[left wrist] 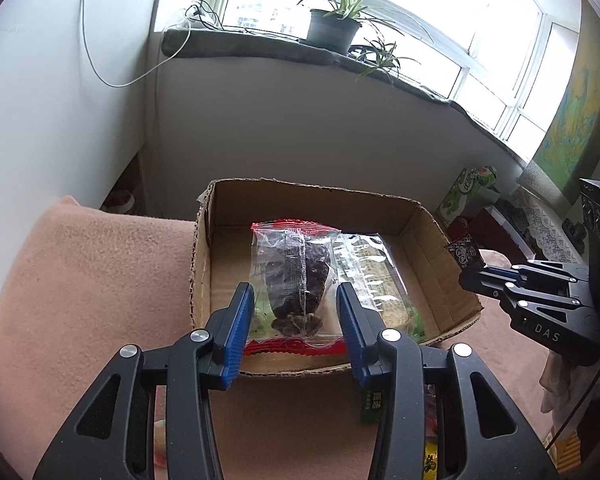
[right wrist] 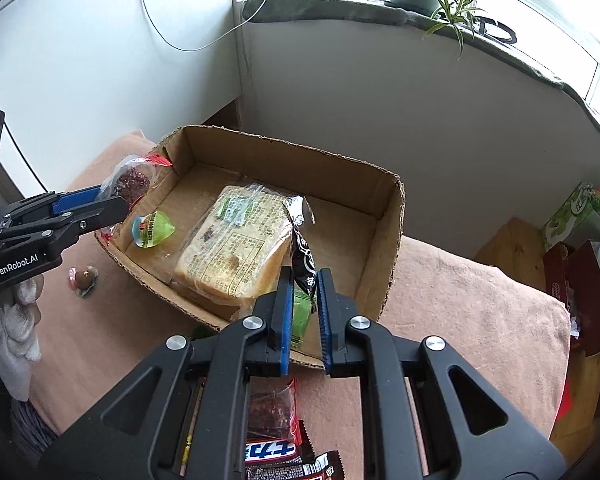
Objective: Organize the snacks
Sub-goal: 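Carry both snacks into the cardboard box and open both grippers, then move the left gripper to the wrapped green sweet while the right gripper approaches a Snickers bar, then grasp the green sweet with the left gripper while the right gripper grasps the Snickers bar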
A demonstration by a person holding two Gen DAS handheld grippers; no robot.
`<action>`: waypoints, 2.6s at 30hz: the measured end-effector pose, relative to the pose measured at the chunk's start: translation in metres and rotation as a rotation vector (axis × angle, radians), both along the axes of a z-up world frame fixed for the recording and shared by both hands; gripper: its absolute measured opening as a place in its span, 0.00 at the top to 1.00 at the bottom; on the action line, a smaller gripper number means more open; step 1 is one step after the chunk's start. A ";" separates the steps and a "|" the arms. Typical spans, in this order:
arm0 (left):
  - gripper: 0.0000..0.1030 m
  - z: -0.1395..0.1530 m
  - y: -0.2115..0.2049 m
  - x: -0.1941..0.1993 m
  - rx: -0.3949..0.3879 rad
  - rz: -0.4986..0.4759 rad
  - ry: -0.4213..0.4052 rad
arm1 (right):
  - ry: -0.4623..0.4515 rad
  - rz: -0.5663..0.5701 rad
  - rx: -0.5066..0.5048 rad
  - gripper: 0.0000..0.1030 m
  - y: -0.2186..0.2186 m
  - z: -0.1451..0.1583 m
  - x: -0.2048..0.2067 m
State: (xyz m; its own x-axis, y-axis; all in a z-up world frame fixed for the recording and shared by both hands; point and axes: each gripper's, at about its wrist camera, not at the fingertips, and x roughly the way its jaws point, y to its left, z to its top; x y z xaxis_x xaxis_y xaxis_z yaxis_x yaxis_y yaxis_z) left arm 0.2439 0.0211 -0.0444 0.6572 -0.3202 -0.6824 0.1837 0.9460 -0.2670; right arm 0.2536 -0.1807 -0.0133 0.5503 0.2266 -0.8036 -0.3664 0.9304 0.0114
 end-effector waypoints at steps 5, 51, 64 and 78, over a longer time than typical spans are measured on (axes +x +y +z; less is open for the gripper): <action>0.58 -0.003 0.000 0.004 0.000 0.003 0.012 | -0.005 -0.008 -0.018 0.73 0.001 -0.001 0.002; 0.53 -0.040 -0.021 -0.178 0.078 -0.326 0.137 | 0.162 -0.056 0.071 0.24 -0.061 -0.057 -0.125; 0.63 -0.061 -0.034 -0.192 0.120 -0.383 0.166 | 0.181 -0.031 0.014 0.24 -0.047 -0.075 -0.122; 0.76 -0.063 -0.036 -0.196 0.170 -0.385 0.123 | 0.163 0.009 -0.065 0.19 -0.029 -0.085 -0.114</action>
